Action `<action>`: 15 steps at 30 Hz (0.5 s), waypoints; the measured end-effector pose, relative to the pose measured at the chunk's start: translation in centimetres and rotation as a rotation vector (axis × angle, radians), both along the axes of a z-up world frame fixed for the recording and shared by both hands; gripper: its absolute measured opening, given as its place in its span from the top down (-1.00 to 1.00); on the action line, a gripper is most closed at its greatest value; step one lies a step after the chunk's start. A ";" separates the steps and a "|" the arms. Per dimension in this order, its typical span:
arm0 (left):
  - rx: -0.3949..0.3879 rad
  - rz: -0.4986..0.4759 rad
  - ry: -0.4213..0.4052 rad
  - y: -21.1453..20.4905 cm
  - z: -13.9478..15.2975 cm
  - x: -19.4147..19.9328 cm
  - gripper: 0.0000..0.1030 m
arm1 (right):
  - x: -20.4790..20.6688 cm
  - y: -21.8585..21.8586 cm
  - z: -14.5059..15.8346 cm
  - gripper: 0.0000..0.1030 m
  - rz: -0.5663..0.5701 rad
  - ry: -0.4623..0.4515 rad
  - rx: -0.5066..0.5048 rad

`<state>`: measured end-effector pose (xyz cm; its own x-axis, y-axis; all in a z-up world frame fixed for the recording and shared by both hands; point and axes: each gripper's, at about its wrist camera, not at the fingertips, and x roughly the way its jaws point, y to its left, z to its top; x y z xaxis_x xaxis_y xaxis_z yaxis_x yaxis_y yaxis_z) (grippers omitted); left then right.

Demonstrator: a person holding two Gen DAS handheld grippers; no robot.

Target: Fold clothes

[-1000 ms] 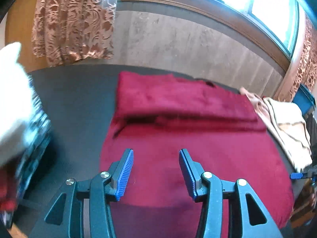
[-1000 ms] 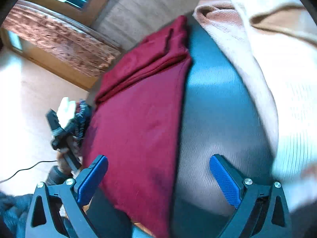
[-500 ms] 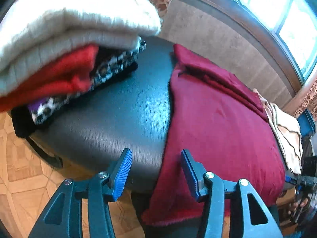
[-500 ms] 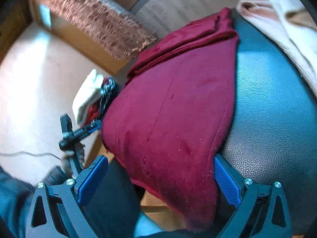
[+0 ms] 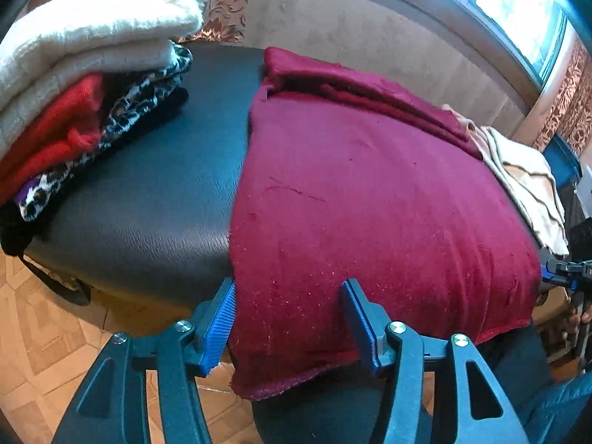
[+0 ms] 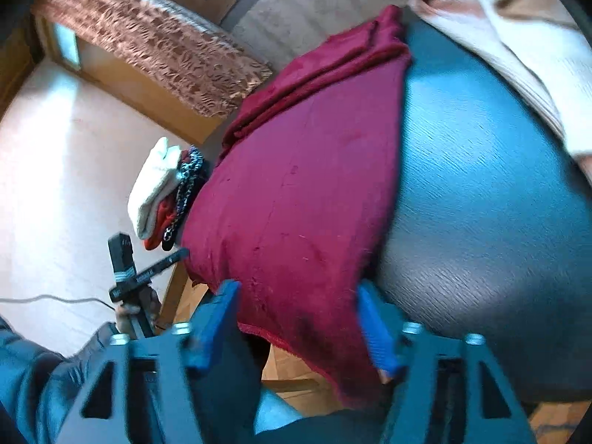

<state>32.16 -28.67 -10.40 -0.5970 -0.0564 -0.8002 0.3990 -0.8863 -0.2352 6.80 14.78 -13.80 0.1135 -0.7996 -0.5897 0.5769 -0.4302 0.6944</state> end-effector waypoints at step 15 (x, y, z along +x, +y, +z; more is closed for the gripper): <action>0.084 -0.085 -0.032 -0.6 0.0 -2.3 0.75 | 2.0 0.0 -1.3 0.51 0.048 -0.002 0.083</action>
<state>29.91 -29.25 -10.40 -0.5709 0.0608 -0.8188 0.3321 -0.8949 -0.2981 8.79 14.77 -15.06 0.1517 -0.7418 -0.6533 0.5972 -0.4578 0.6585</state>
